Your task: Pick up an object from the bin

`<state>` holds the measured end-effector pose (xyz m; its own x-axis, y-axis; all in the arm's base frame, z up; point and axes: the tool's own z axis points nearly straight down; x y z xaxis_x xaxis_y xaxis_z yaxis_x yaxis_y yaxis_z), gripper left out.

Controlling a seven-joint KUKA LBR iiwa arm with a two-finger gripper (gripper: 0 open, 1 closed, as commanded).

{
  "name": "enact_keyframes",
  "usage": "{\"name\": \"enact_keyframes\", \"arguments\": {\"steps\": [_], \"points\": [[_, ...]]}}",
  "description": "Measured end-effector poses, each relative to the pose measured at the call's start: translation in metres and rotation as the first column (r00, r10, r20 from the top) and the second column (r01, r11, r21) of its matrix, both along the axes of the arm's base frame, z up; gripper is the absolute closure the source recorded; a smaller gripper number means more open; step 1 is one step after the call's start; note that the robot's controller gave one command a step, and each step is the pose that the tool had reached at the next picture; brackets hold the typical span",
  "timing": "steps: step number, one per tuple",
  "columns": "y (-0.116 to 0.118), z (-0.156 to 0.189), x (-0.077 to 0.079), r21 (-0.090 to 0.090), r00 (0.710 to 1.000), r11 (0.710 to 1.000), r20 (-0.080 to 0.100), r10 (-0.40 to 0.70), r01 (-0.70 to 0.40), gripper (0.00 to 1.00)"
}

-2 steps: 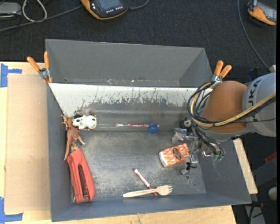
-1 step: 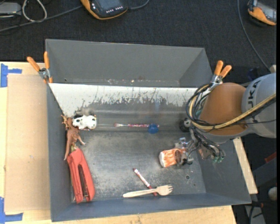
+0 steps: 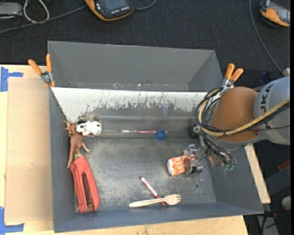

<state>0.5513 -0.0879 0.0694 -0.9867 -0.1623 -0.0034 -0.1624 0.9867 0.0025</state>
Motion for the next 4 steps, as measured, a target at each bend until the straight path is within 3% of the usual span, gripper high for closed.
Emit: {"name": "enact_keyframes", "arguments": {"steps": [4], "points": [[0.002, 0.061, 0.0, 0.0, 1.0, 1.0, 0.0, 0.0, 0.0, 1.0]]}}
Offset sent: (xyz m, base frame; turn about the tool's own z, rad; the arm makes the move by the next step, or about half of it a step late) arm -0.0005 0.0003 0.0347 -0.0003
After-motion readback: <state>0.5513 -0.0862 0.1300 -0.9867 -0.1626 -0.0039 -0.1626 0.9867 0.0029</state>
